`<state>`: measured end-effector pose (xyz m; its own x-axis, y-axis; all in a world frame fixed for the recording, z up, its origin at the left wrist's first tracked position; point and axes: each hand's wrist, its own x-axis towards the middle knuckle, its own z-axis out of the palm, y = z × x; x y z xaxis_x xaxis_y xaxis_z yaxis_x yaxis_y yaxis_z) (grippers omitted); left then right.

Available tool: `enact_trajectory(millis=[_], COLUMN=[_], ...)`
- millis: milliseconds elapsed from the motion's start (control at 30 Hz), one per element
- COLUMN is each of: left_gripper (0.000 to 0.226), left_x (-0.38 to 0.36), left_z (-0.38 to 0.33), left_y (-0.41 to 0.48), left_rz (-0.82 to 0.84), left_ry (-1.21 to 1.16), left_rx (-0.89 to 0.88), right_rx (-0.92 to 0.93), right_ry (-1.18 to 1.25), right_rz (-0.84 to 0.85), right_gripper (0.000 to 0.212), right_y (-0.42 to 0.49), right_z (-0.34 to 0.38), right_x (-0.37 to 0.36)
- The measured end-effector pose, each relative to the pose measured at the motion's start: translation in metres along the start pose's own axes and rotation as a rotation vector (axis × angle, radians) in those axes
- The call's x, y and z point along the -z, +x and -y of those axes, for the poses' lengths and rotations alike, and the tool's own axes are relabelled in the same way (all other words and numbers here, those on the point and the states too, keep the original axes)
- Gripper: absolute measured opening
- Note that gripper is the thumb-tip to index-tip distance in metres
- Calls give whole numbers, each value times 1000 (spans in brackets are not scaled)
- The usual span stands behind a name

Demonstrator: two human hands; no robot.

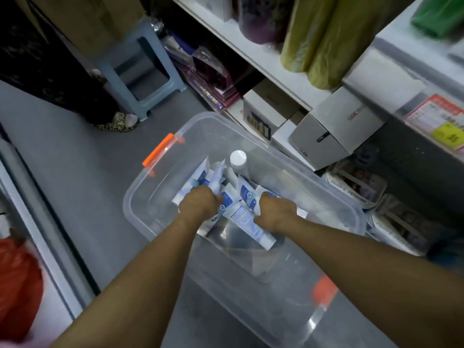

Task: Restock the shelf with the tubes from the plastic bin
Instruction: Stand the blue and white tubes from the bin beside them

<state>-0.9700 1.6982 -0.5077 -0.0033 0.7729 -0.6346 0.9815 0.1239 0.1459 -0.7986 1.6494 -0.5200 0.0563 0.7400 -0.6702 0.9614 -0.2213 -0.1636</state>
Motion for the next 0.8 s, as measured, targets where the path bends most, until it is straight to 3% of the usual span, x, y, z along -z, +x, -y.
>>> enact_trajectory(millis=[133, 233, 400, 600, 733, 800], left_gripper=[38, 32, 39, 41, 30, 26], left_x=[18, 25, 33, 43, 57, 67], left_z=[-13, -14, -12, -24, -38, -51], left_y=[-45, -87, -162, -268, -341, -372], left_rz=[113, 75, 13, 37, 102, 142], left_ry=[-750, -1074, -1173, -1227, -1203, -1205], left_rx=[245, 349, 166, -96, -275, -346], right_rx=[-156, -181, -63, 47, 125, 197], right_ry=[821, 1069, 1215, 1433, 1633, 1609], right_rz=[255, 275, 165, 56, 10, -22], right_gripper=[24, 10, 10, 30, 24, 19], right_y=[-35, -79, -159, -259, -332, -366], right_z=[-10, -12, -13, -23, -43, -53], right_x=[13, 31, 52, 59, 68, 74])
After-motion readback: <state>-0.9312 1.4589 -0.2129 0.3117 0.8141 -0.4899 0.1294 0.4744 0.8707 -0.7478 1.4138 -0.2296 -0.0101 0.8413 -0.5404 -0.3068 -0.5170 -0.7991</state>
